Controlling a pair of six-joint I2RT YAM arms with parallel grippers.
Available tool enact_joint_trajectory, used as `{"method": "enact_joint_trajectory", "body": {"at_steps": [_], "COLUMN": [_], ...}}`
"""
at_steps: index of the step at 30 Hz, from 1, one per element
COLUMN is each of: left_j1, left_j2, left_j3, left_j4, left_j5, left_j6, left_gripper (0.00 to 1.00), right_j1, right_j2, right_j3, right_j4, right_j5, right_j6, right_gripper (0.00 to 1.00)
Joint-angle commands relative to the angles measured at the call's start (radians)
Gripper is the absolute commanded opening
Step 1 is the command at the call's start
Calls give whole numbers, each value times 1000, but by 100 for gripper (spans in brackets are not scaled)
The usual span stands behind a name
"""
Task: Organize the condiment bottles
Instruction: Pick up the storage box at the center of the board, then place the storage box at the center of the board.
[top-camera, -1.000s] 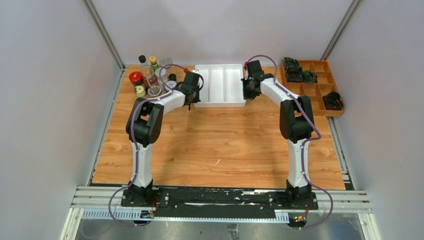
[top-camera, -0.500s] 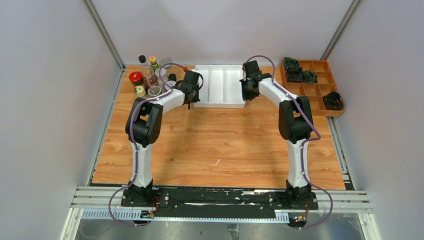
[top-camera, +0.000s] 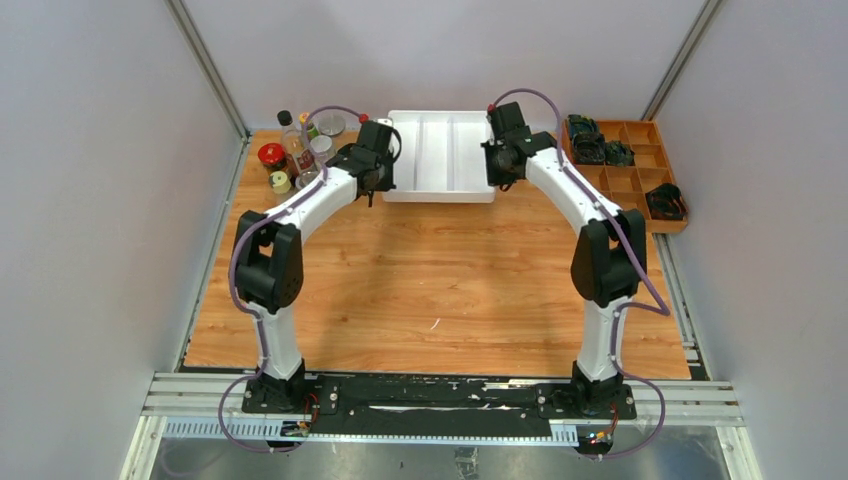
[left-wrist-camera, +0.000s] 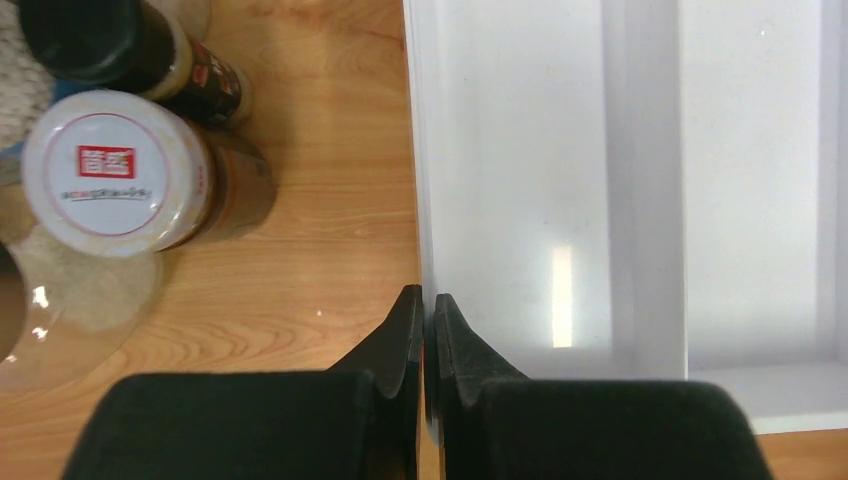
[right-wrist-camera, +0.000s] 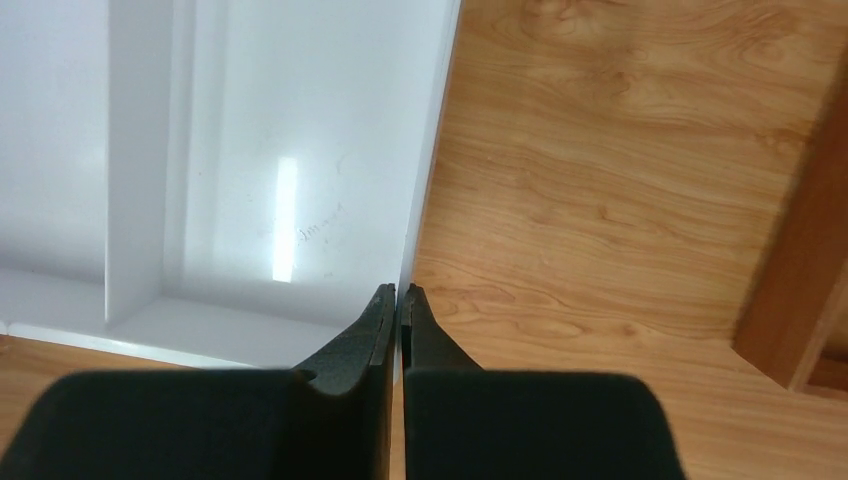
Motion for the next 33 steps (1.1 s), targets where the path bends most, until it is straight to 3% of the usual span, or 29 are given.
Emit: {"method": "enact_joint_trajectory", "body": {"at_steps": [1, 10, 21, 33], "left_j1": [-15, -77, -158, -234], "left_j2": [-159, -382, -670, -753], "left_j3": [-6, -98, -319, -605], "left_j4": [-7, -126, -208, -121], "left_j5": [-4, -31, -79, -117], "left_j6": [41, 19, -48, -102], "left_gripper": [0, 2, 3, 1], "right_j1": [18, 32, 85, 143], "right_j2": [-155, -421, -695, -794], "right_j3": [10, -171, -400, -685], "right_j4": [-47, -99, -163, -96], "right_j5": [116, 151, 184, 218], "right_j6": [-51, -17, 51, 129], "right_gripper": [0, 0, 0, 0]}}
